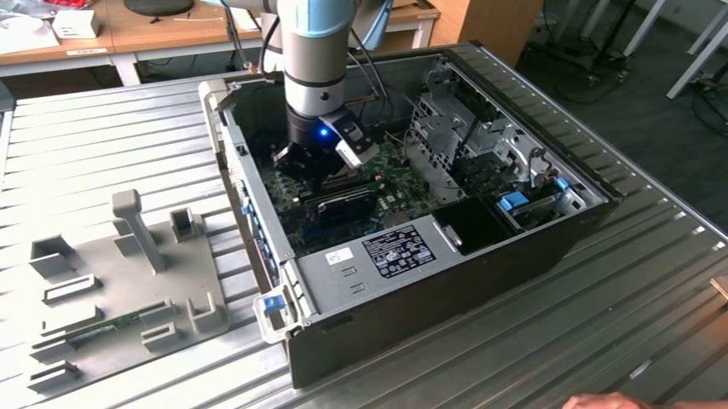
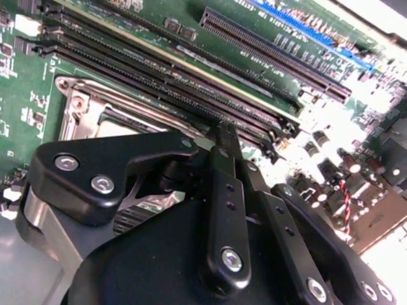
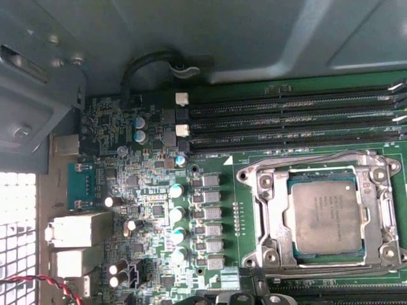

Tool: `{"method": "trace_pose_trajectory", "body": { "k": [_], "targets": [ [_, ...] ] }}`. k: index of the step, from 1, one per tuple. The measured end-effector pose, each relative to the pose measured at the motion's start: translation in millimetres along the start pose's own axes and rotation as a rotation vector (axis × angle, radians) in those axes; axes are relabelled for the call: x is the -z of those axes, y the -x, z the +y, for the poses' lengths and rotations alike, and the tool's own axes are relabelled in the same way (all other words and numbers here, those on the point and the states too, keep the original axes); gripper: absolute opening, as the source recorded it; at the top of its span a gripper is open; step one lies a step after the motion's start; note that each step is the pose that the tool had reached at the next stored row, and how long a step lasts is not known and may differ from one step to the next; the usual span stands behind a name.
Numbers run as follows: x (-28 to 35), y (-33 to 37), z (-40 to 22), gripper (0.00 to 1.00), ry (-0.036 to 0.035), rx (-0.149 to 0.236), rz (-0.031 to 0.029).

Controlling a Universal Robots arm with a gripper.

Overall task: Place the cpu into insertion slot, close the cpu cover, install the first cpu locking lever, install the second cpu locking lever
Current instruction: 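Install the second cpu locking lever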

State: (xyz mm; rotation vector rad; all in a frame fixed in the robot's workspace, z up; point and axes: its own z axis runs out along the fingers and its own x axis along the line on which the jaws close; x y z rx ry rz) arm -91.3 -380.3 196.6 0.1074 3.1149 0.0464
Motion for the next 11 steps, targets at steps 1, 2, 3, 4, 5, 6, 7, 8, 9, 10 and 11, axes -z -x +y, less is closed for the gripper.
{"method": "trace_pose_trajectory", "body": {
  "k": [1,2,3,4,5,6,7,8,9,10,11],
  "targets": [
    [0.1,0.0,-0.1,0.11,-0.0013,0.001,0.0000],
    [0.1,0.0,-0.1,0.11,-0.0022,0.002,0.0001],
    [0.1,-0.1,-0.1,0.11,-0.0024,0.002,0.0000],
    [0.1,-0.1,0.0,0.11,-0.0025,0.003,0.0000],
    [0.0,-0.1,0.0,0.11,-0.0025,0.003,0.0000],
    [0.0,-0.2,0.0,0.11,-0.0024,0.004,0.0000],
    [0.0,-0.2,0.0,0.11,-0.0024,0.004,0.0000],
    [0.0,-0.2,0.0,0.11,-0.0024,0.004,0.0000],
    [0.0,-0.3,0.0,0.11,-0.0024,0.005,0.0001],
    [0.0,-0.3,0.0,0.11,-0.0029,0.005,0.0001],
    [-0.1,-0.4,0.1,0.11,-0.0055,0.005,-0.0001]
  ]
}}
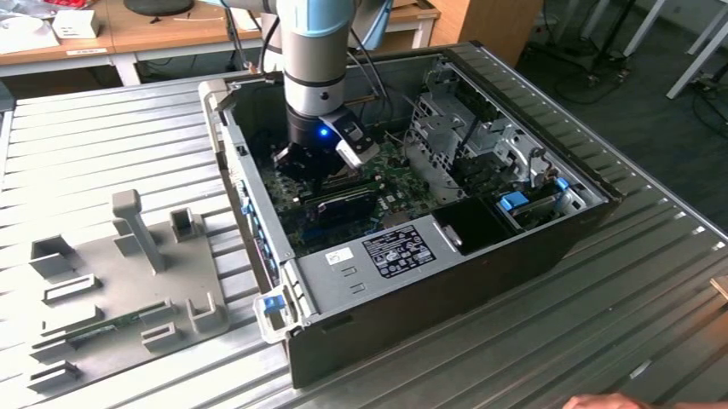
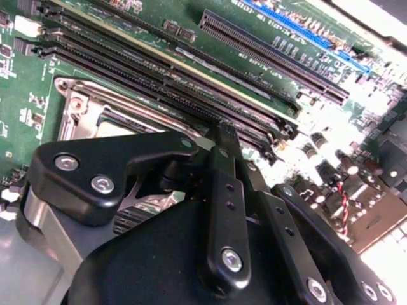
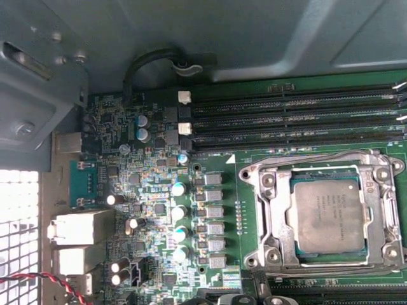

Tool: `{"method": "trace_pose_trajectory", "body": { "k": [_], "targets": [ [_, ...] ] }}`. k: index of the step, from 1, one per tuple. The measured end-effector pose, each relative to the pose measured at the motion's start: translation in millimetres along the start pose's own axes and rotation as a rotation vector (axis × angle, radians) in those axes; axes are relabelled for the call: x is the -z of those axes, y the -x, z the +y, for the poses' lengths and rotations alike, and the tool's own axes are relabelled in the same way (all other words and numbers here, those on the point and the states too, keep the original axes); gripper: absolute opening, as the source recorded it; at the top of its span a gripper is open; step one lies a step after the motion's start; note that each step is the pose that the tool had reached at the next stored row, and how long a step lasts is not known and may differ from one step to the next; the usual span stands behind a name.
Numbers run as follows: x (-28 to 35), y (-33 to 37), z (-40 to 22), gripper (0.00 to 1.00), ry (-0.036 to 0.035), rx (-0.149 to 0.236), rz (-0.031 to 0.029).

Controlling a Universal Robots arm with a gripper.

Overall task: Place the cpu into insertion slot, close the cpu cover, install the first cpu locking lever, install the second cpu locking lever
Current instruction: 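Install the second cpu locking lever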

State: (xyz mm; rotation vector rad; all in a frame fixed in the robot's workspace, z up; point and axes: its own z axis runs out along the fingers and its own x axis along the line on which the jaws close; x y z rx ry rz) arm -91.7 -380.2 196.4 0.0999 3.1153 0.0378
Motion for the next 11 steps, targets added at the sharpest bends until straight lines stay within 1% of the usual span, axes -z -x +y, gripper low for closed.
{"method": "trace_pose_trajectory", "body": {
  "k": [2,3,5,11],
  "targets": [
    [-0.1,0.0,-0.1,0.11,-0.0085,0.001,-0.0006],
    [-0.1,0.1,-0.1,0.11,-0.0108,0.001,-0.0006],
    [-0.1,0.0,-0.2,0.11,-0.0122,0.002,-0.0007],
    [-0.2,-0.2,0.0,0.11,-0.0121,0.003,-0.0008]
  ]
}}
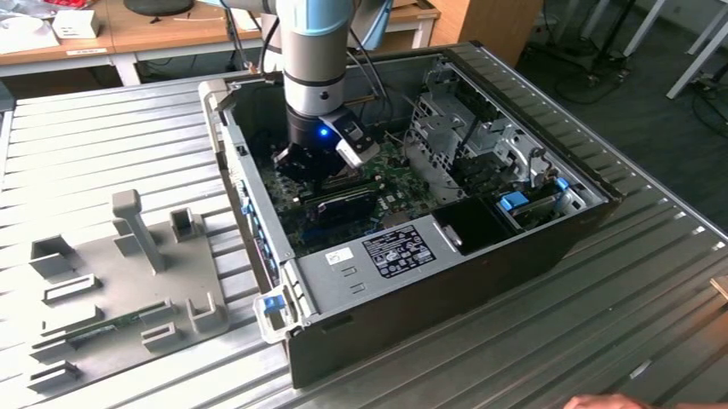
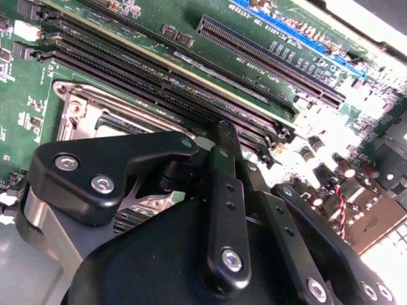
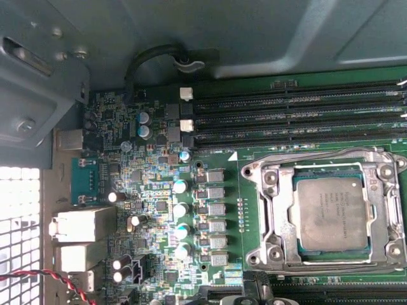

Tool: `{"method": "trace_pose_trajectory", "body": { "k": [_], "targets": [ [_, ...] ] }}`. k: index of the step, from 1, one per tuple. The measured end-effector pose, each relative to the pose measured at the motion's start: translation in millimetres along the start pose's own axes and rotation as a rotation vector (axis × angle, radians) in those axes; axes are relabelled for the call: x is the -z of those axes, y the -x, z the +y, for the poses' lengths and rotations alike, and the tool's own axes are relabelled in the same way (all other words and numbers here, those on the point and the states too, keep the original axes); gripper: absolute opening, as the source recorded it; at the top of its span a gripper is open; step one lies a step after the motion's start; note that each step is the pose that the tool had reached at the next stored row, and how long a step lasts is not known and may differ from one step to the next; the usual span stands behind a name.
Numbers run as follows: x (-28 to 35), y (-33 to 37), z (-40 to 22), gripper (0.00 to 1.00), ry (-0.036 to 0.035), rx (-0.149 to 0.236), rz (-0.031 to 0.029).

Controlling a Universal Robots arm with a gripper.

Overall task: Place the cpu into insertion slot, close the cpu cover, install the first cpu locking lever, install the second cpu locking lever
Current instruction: 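Install the second cpu locking lever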

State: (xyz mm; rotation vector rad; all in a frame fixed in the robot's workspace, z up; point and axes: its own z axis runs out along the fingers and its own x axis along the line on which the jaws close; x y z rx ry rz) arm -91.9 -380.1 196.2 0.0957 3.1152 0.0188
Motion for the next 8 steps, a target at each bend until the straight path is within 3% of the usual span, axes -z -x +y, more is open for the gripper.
{"method": "trace_pose_trajectory", "body": {
  "k": [8],
  "targets": [
    [0.3,0.0,0.8,0.11,0.0000,0.000,0.0000]
  ]
}}
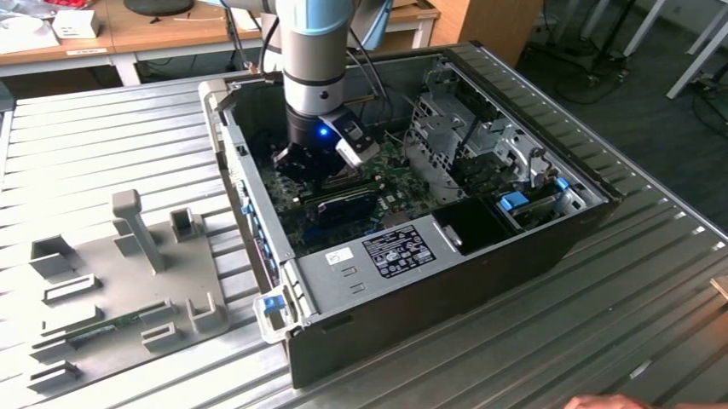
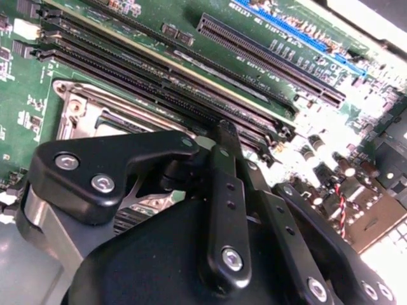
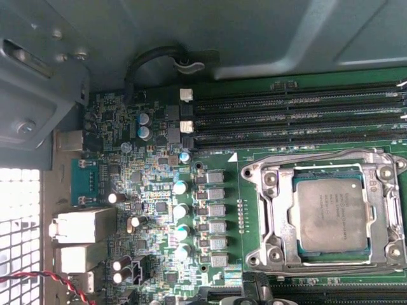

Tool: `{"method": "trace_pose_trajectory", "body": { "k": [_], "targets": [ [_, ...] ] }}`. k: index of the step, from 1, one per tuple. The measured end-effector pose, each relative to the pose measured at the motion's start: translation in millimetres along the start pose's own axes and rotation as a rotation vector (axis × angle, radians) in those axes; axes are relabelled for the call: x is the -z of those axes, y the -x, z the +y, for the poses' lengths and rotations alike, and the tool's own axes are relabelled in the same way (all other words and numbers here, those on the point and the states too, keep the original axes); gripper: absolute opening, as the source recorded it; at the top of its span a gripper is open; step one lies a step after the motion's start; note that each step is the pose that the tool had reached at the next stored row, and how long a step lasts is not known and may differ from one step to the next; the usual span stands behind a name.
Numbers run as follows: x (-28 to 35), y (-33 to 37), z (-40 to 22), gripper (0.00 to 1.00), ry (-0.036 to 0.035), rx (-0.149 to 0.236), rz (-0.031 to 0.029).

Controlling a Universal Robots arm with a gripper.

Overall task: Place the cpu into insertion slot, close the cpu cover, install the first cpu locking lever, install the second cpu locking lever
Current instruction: 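Install the second cpu locking lever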

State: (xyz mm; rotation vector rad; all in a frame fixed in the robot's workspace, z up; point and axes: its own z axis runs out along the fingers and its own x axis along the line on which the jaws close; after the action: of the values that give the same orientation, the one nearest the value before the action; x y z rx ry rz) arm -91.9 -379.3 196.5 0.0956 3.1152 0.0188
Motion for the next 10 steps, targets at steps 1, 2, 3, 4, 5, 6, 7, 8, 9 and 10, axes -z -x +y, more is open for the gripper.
{"method": "trace_pose_trajectory", "body": {
  "k": [1,2,3,4,5,6,7,8,9,10],
  "targets": [
    [0.1,0.0,0.2,0.11,0.0000,0.000,0.0000],
    [0.1,-0.1,0.6,0.11,-0.0001,0.000,0.0001],
    [0.1,-0.1,1.0,0.11,-0.0001,0.000,0.0001],
    [0.1,-0.1,1.4,0.11,-0.0002,0.000,0.0001],
    [0.1,-0.2,1.9,0.11,-0.0002,0.000,0.0001],
    [0.2,-0.2,2.4,0.11,-0.0003,0.000,0.0002],
    [0.1,-0.3,2.9,0.11,-0.0002,0.000,0.0001],
    [0.1,-0.3,3.4,0.11,-0.0002,0.000,0.0001],
    [0.1,-0.4,3.9,0.11,-0.0001,0.000,0.0001],
    [0.1,-0.4,4.4,0.11,-0.0002,0.000,0.0001]
  ]
}}
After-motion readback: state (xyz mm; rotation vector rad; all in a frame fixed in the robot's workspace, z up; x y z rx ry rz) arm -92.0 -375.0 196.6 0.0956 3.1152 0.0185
